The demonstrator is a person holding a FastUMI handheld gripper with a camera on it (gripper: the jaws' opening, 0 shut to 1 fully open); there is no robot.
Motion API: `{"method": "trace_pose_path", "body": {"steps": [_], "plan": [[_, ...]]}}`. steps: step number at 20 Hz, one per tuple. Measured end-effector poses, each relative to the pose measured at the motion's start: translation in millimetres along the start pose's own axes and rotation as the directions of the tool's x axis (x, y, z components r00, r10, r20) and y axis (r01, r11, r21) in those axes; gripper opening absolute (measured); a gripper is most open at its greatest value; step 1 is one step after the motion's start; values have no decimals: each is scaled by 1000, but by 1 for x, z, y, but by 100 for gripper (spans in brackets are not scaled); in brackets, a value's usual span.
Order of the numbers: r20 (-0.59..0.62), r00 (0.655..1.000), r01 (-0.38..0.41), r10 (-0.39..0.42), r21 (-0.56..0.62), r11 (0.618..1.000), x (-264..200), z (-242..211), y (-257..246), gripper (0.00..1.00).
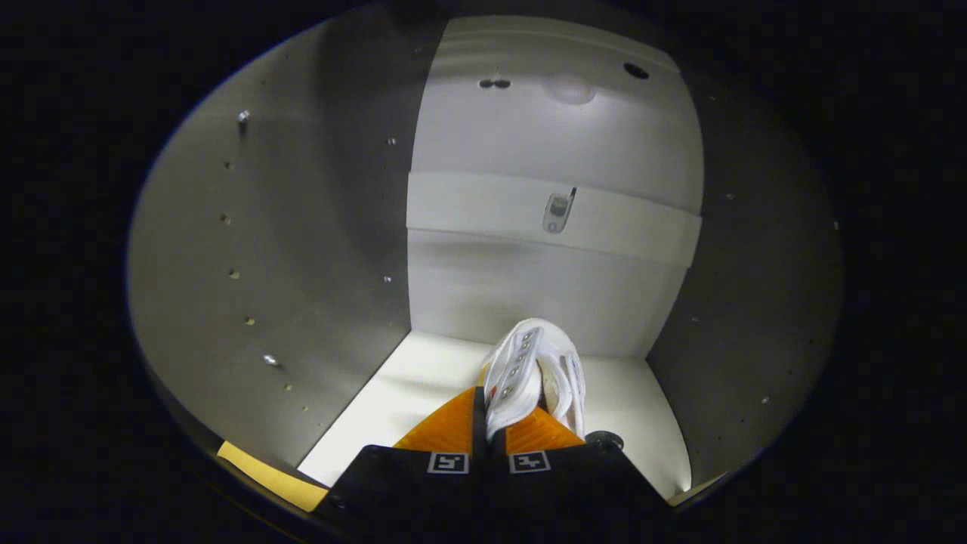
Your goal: Open the shoe cabinet door, grab the shoes and put them into the shoe cabinet, then close the shoe cabinet door.
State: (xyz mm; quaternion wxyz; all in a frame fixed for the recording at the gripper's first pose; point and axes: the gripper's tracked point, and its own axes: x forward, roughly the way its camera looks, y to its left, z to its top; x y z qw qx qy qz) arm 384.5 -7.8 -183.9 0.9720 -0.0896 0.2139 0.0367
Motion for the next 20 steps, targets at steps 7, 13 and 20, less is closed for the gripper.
{"method": "trace_pose_path", "body": {"steps": [7,13,20], "plan": [[-37,998,-41,41,-3,999,23,-18,6,5],[-58,998,-12,15,49,999,27,-21,2,5],[-49,999,22,-17,96,995,5,-19,-4,42]]}}
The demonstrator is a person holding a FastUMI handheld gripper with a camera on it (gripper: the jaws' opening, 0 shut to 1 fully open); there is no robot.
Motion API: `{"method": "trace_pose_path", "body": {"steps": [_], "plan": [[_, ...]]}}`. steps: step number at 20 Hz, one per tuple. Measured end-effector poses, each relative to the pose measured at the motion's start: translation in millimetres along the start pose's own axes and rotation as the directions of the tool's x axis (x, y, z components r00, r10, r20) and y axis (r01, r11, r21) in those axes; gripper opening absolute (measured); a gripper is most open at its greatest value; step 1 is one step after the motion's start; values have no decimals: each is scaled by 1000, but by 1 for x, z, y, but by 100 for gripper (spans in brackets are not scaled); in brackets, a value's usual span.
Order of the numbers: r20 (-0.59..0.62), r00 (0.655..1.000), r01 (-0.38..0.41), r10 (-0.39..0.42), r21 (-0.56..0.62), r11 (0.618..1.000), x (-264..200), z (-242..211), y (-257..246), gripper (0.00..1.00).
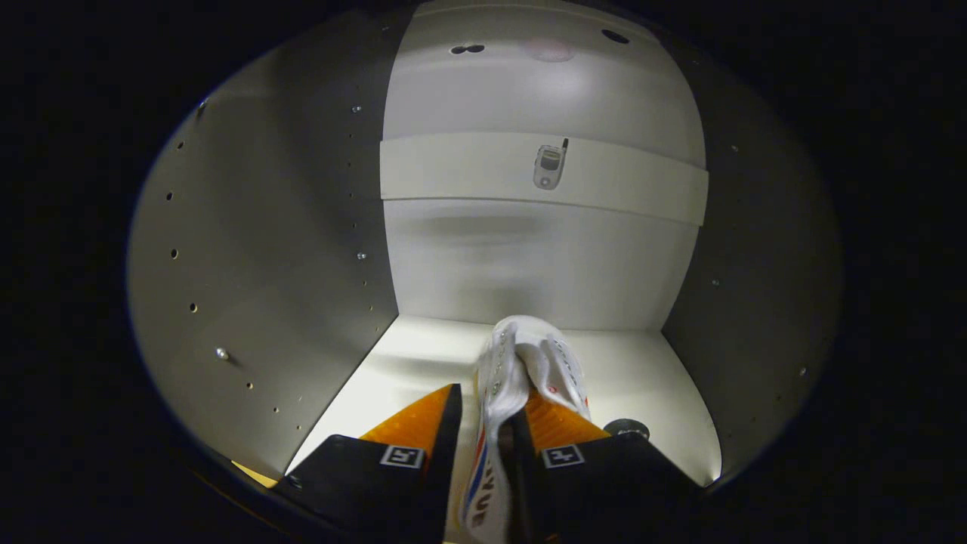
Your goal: Open the shoe cabinet door, grab the shoes and put them into the shoe cabinet, then close the shoe cabinet door.
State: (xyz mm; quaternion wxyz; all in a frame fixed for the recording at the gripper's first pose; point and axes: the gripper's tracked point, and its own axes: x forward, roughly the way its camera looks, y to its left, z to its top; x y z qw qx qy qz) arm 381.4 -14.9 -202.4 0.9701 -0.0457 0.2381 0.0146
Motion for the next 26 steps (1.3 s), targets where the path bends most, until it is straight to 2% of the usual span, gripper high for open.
{"method": "trace_pose_path", "body": {"steps": [1,4,5,10,11,12,16,21,24,26], "plan": [[2,1000,4,-4,5,1000,-4,0,-1,50],[24,1000,18,-18,12,1000,-23,2,-2,62],[25,999,24,-24,15,1000,-30,0,-4,71],[77,996,36,-38,38,999,-84,4,-7,83],[101,994,35,-40,46,998,-103,9,-7,94],[128,991,36,-43,58,998,-119,13,-7,99],[224,973,32,-53,94,995,-209,15,0,99],[340,937,27,-77,149,989,-356,3,7,99],[397,911,31,-112,204,978,-433,-4,-7,99],[407,904,41,-131,222,974,-467,-14,-23,98]]}}
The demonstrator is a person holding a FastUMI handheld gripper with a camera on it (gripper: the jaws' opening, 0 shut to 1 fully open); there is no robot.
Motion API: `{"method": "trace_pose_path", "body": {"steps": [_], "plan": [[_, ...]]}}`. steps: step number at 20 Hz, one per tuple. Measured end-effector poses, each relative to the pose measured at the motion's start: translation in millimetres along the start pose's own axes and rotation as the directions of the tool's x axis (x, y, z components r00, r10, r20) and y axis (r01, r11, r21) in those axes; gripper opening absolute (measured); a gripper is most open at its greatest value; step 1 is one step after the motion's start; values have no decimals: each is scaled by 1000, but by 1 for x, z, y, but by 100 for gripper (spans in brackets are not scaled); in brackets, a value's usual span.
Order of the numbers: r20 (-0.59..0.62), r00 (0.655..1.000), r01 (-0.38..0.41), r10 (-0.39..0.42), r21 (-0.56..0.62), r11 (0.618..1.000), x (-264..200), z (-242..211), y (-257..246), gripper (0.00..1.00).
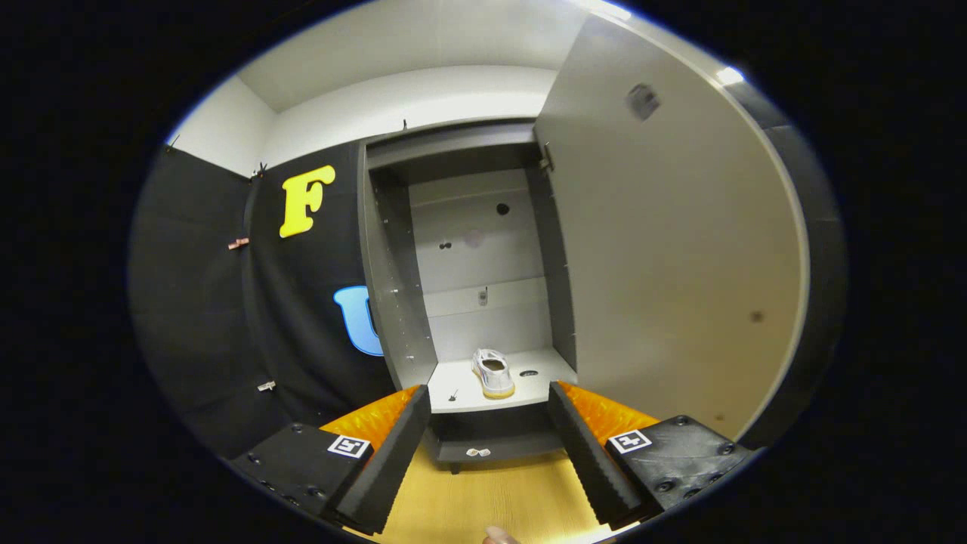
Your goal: Open the shoe cabinet door, grab the shoes and put them into the shoe cabinet, then close the shoe cabinet door.
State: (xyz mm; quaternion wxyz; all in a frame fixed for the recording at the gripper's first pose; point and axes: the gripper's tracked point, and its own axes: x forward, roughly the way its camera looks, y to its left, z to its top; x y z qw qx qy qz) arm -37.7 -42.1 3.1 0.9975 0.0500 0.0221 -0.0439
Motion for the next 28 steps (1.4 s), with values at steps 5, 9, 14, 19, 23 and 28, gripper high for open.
{"method": "trace_pose_path", "body": {"steps": [5,9,14,19,23,28], "plan": [[38,996,86,-85,-25,996,-65,23,-79,98],[70,985,158,-157,-15,987,-87,42,-158,98],[25,995,92,-91,-18,996,-68,39,-210,98],[-22,999,-39,39,-13,999,-34,29,-217,98],[-35,995,-97,97,-14,995,-14,28,-219,98],[-48,988,-144,145,15,989,2,26,-213,97]]}}
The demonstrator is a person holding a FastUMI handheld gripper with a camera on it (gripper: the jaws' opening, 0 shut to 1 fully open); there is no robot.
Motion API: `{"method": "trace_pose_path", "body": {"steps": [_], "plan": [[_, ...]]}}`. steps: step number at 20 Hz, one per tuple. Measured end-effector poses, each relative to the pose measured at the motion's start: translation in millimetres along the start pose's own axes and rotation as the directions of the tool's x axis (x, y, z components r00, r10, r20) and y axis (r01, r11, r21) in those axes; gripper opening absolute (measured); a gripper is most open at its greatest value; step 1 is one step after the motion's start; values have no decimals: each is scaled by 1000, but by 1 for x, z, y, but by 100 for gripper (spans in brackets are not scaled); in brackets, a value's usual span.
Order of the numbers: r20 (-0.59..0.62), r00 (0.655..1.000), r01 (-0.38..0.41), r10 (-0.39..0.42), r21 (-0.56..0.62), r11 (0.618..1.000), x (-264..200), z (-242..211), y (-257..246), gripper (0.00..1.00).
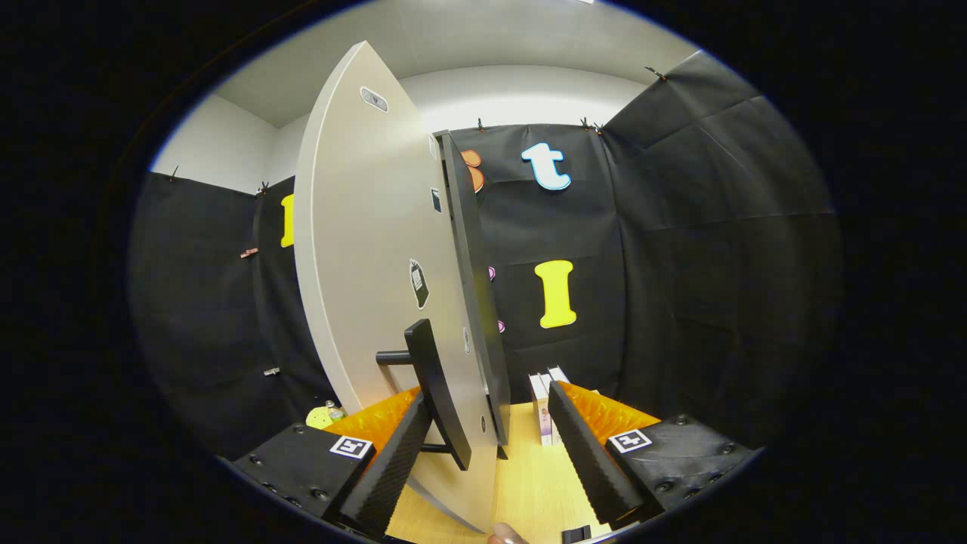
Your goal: Open the shoe cabinet door, grab the shoes and put them into the shoe cabinet, then close the shoe cabinet door.
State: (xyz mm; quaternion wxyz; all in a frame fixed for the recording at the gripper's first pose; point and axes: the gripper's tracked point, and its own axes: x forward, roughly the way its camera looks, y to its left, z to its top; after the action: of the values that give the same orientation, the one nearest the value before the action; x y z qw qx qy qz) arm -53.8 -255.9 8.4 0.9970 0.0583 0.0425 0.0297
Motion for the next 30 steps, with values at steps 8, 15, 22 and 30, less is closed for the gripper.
{"method": "trace_pose_path", "body": {"steps": [8,15,22,30], "plan": [[-18,985,-173,172,-23,985,32,-19,92,97],[0,987,-161,161,-22,987,69,-36,171,97],[15,991,-130,130,-16,991,131,-54,250,98],[44,992,-115,117,-49,992,206,-68,300,100]]}}
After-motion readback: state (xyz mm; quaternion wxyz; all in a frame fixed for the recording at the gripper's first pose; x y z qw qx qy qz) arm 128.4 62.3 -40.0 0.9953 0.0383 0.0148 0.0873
